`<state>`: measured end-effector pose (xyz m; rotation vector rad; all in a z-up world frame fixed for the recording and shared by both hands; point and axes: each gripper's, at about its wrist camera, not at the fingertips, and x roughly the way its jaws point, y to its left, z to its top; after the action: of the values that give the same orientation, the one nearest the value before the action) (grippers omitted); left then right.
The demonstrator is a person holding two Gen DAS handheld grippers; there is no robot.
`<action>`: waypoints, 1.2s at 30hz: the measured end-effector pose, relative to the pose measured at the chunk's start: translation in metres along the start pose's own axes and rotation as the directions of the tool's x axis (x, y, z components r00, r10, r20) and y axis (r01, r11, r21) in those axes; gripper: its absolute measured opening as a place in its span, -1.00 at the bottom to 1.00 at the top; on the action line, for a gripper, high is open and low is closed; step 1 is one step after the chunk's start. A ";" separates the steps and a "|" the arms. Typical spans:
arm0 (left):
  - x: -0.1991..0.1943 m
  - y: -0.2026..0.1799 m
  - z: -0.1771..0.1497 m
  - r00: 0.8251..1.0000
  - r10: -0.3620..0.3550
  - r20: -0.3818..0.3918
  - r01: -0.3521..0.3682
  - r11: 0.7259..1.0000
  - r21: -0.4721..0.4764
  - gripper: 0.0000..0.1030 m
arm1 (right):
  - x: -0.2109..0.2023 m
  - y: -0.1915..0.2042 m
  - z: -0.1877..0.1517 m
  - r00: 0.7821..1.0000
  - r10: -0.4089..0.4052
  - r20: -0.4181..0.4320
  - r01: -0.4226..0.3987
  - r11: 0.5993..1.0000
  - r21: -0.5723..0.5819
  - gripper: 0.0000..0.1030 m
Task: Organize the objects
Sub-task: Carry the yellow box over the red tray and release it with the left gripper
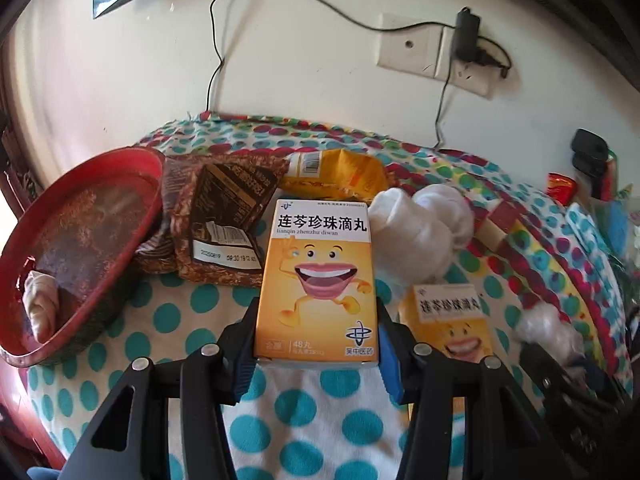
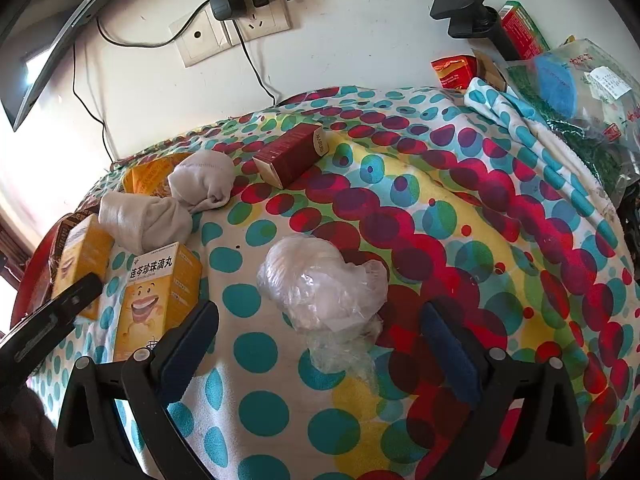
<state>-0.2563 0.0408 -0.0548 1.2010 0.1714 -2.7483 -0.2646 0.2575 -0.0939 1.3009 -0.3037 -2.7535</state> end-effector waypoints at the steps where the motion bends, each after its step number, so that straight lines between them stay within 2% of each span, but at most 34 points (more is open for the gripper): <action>1: -0.005 0.002 -0.001 1.000 -0.005 0.010 0.005 1.000 0.002 0.00 | 0.000 0.000 0.000 1.000 0.000 0.000 0.000 1.000 -0.001 0.95; 5: -0.030 0.016 -0.006 0.997 -0.054 0.050 0.055 0.998 -0.013 0.00 | 0.000 0.000 0.000 1.000 -0.001 -0.001 0.001 1.000 -0.001 0.95; 10: -0.060 0.033 -0.010 0.994 -0.046 0.098 0.046 0.999 0.007 0.00 | 0.000 0.000 0.000 1.000 -0.003 -0.003 0.003 1.000 -0.004 0.96; 18: -0.090 0.100 -0.010 0.993 -0.013 0.115 0.020 0.998 -0.056 0.00 | 0.000 0.000 0.000 1.000 -0.003 -0.003 0.003 1.000 -0.006 0.98; 22: -0.098 0.150 -0.005 0.992 0.059 0.115 -0.049 0.995 -0.091 0.00 | 0.001 0.002 -0.001 1.000 -0.004 -0.006 0.004 1.000 -0.010 1.00; 26: -0.097 0.208 0.004 0.988 0.127 0.093 -0.110 0.980 -0.165 0.00 | 0.001 0.005 -0.002 1.000 -0.011 -0.007 0.011 1.000 -0.014 1.00; 32: -0.077 0.275 0.023 0.972 0.232 0.048 -0.213 0.945 -0.247 0.00 | 0.001 0.005 -0.002 1.000 -0.013 -0.008 0.012 1.000 -0.016 1.00; 36: -0.050 0.310 0.038 0.968 0.251 -0.025 -0.245 0.909 -0.338 0.00 | 0.002 0.007 -0.002 1.000 -0.021 -0.012 0.021 1.000 -0.023 1.00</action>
<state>-0.1972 -0.2663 -0.0075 1.0243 0.4378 -2.3854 -0.2640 0.2504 -0.0951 1.3229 -0.2581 -2.7567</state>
